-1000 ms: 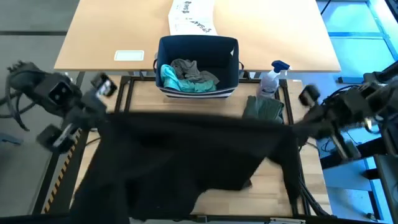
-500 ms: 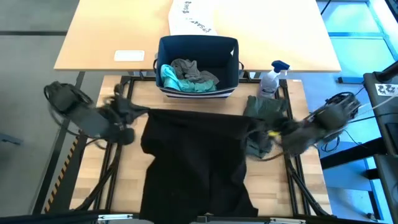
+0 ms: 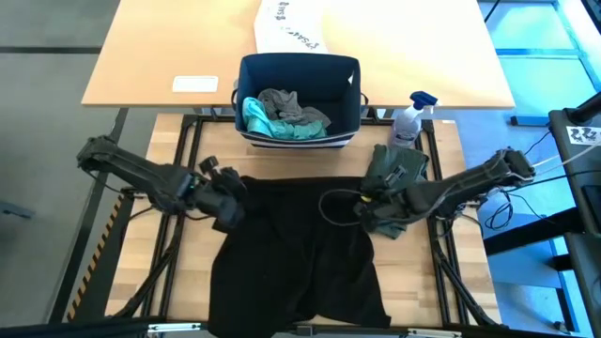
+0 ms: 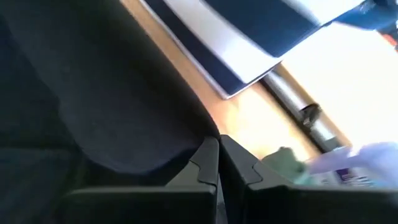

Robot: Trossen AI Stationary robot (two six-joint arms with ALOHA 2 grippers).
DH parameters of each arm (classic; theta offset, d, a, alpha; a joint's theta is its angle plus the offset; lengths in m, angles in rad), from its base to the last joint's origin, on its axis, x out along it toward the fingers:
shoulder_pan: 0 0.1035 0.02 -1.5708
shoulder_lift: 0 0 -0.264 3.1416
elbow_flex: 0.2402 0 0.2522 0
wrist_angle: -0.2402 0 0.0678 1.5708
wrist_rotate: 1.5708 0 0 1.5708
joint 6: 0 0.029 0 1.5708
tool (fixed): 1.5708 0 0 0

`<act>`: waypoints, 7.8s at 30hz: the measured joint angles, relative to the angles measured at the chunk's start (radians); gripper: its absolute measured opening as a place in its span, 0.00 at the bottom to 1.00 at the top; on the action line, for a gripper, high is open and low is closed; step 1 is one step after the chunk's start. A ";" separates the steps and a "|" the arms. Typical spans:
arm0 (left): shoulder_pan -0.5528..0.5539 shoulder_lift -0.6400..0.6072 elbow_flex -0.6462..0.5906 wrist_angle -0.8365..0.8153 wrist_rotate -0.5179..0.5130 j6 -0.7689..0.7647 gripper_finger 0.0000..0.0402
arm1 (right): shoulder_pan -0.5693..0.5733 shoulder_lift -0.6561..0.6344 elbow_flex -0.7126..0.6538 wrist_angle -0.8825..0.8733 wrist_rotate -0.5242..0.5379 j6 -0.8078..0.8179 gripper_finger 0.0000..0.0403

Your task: Fold Laundry from Bin

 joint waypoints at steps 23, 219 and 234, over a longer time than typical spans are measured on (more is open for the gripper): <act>0.496 -0.162 -0.134 0.498 0.341 0.494 0.39 | -0.433 -0.045 0.041 0.322 -0.363 -0.106 0.44; 0.746 0.210 -0.473 1.074 0.113 0.714 0.28 | -0.544 0.240 -0.229 0.777 -0.109 -0.518 0.45; 0.913 -0.047 -0.364 0.866 0.709 0.599 0.28 | -0.710 0.080 -0.160 0.742 -1.001 -0.496 0.45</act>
